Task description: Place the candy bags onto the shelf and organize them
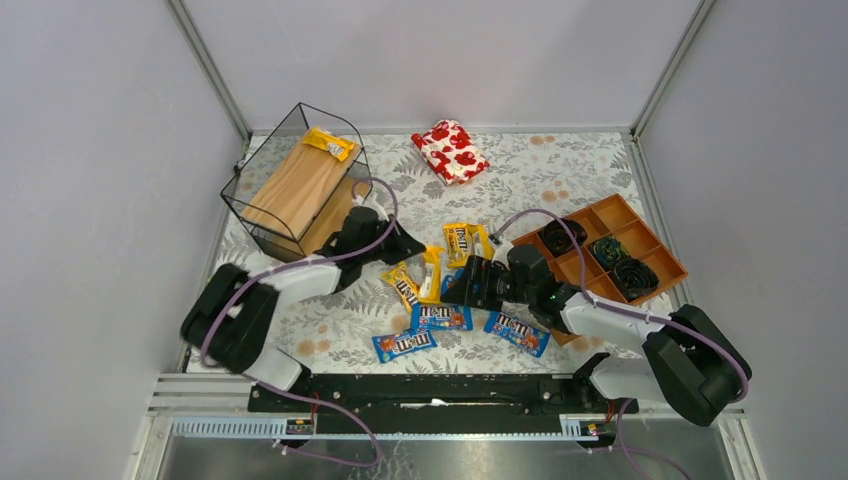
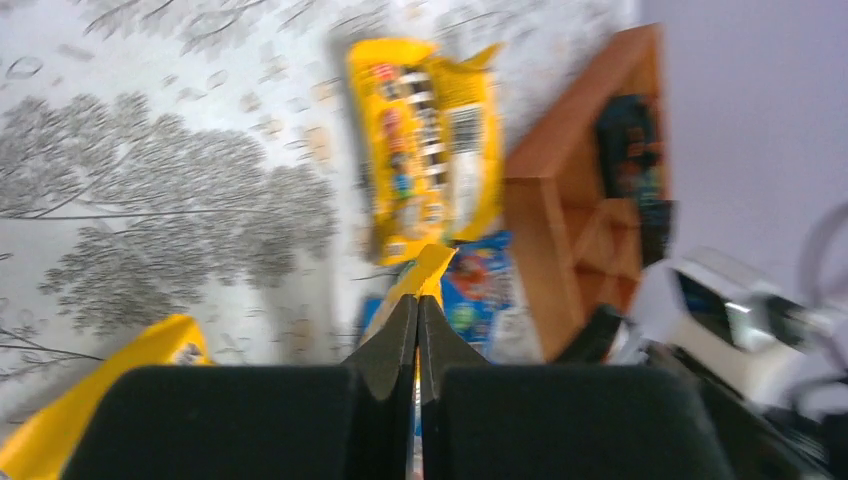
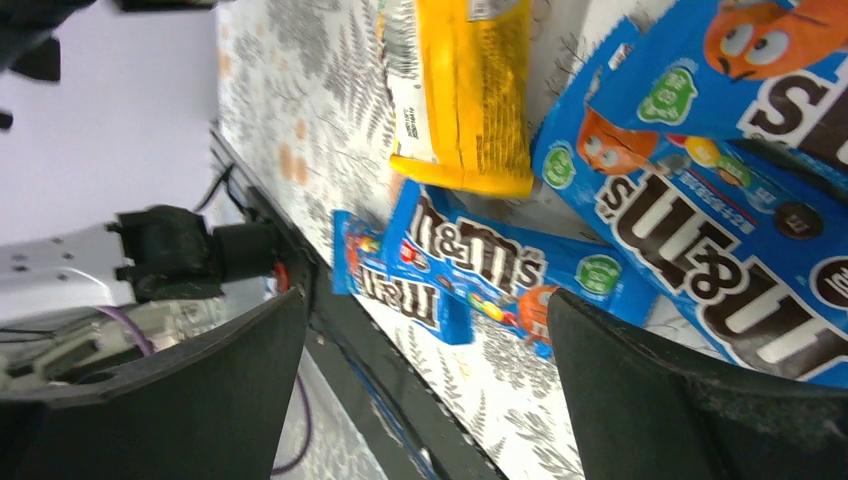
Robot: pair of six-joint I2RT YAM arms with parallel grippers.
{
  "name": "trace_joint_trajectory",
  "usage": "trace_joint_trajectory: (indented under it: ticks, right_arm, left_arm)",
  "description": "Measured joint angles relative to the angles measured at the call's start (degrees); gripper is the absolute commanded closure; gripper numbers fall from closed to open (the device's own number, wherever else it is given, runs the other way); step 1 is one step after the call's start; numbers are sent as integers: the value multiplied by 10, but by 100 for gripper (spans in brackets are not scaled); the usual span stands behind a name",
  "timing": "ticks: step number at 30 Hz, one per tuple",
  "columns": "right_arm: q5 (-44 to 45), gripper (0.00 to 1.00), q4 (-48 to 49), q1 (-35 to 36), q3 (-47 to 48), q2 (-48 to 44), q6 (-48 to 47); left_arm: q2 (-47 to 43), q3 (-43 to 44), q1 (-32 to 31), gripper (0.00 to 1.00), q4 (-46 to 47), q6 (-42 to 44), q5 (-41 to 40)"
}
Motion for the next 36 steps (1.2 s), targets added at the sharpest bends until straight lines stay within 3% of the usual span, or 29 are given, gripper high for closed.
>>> trace_joint_trajectory:
  ticks: [8, 12, 26, 36]
  right_arm:
    - [31, 0, 176, 9, -44, -6, 123]
    - [67, 0, 272, 36, -50, -7, 158]
    - [139, 0, 560, 115, -47, 125, 198]
    - [180, 2, 660, 116, 42, 183, 162]
  left_arm:
    - [-216, -56, 9, 100, 72, -100, -8]
    - [-263, -99, 11, 100, 134, -180, -7]
    - [-197, -136, 12, 100, 487, -465, 21]
    - [-196, -147, 12, 100, 598, -546, 5]
